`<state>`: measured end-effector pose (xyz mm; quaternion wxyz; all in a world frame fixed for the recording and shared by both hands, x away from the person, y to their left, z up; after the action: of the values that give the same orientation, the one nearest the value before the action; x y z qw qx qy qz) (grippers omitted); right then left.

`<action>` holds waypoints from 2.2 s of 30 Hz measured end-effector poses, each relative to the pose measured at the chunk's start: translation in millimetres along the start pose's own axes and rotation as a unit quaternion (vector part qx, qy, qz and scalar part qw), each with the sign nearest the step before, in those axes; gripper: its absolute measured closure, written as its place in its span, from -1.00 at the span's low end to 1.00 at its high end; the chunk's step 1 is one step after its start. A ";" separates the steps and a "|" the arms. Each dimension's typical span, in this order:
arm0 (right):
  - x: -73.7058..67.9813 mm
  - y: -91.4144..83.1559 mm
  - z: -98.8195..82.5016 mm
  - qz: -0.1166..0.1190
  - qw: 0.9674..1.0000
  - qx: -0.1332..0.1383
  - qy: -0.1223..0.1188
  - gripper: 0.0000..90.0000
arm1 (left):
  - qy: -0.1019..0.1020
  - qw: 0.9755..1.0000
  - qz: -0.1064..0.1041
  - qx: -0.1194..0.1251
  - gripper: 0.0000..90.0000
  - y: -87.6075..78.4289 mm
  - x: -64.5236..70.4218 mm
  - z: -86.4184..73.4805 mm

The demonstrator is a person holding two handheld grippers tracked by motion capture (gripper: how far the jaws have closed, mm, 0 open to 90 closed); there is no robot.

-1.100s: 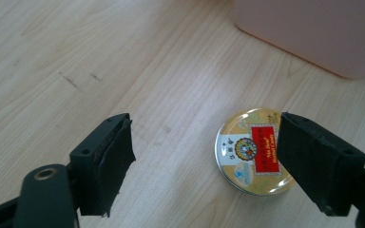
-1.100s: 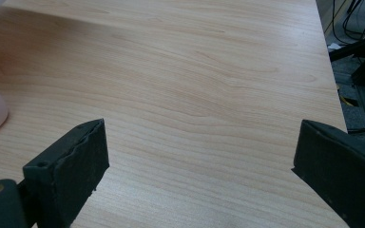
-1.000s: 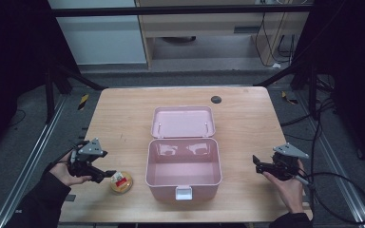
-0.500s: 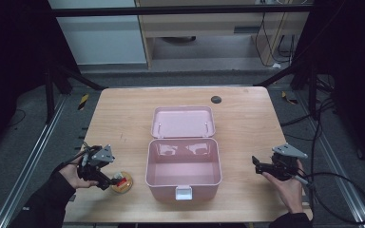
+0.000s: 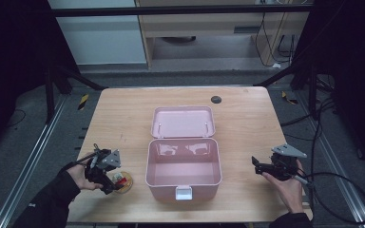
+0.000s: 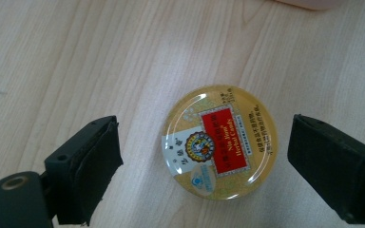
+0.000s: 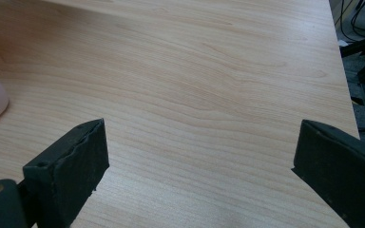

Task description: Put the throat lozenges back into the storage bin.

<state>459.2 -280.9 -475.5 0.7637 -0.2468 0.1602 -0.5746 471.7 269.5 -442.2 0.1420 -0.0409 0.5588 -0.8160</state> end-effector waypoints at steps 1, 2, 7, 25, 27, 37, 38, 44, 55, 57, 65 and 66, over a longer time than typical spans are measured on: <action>-0.1 0.0 0.0 0.000 1.000 0.000 0.000 -0.90 | 0.002 1.000 -0.003 -0.002 -0.79 1.1 0.8 0.4; -0.1 0.1 -0.1 0.001 1.000 -0.001 0.000 -0.90 | 0.004 1.000 -0.004 -0.006 -0.79 2.2 1.4 0.7; -0.6 0.7 -0.2 0.002 1.000 -0.004 0.000 -0.90 | 0.006 1.000 -0.008 -0.015 -0.80 6.3 1.6 0.2; -1.5 1.9 -0.5 0.005 1.000 -0.010 -0.006 -0.90 | 0.027 0.998 -0.028 -0.049 -0.75 25.3 4.6 -0.3; -1.6 2.1 -0.6 0.005 1.000 -0.009 -0.006 -0.90 | 0.028 0.998 -0.029 -0.050 -0.75 26.7 4.2 -0.8; -2.9 3.3 -1.1 0.006 1.000 -0.013 -0.009 -0.90 | 0.034 0.997 -0.037 -0.056 -0.64 33.7 1.6 -0.7; -2.8 3.4 -1.1 0.006 1.000 -0.013 -0.009 -0.90 | 0.034 0.997 -0.038 -0.055 -0.63 34.0 1.4 -0.5; -3.1 3.7 -1.1 0.007 1.000 -0.014 -0.011 -0.90 | 0.036 0.997 -0.042 -0.058 -0.60 36.1 0.6 -0.4; -3.0 3.7 -1.2 0.007 1.000 -0.015 -0.011 -0.90 | 0.032 0.996 -0.042 -0.065 -0.58 38.0 -0.6 -3.0; -3.3 3.9 -1.4 0.007 1.000 -0.015 -0.012 -0.90 | 0.031 0.996 -0.044 -0.065 -0.57 36.8 -0.7 -3.7; -3.5 4.1 -1.4 0.007 1.000 -0.016 -0.011 -0.90 | 0.030 0.998 -0.033 -0.049 -0.57 17.1 -0.8 -1.0; -3.7 4.2 -1.6 0.007 1.000 -0.016 -0.012 -0.90 | 0.031 0.998 -0.031 -0.045 -0.57 13.4 -0.9 0.1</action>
<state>460.7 -276.8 -479.3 0.7652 -0.2645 0.1623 -0.5640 475.1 265.2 -454.5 0.0972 -0.0395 0.5973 -0.7951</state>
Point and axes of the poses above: each handheld gripper's, and its own axes: y roughly forward along the jaws, z roughly out of its top, x roughly to its right, the point moved 1 cm from there along y, roughly forward along the jaws
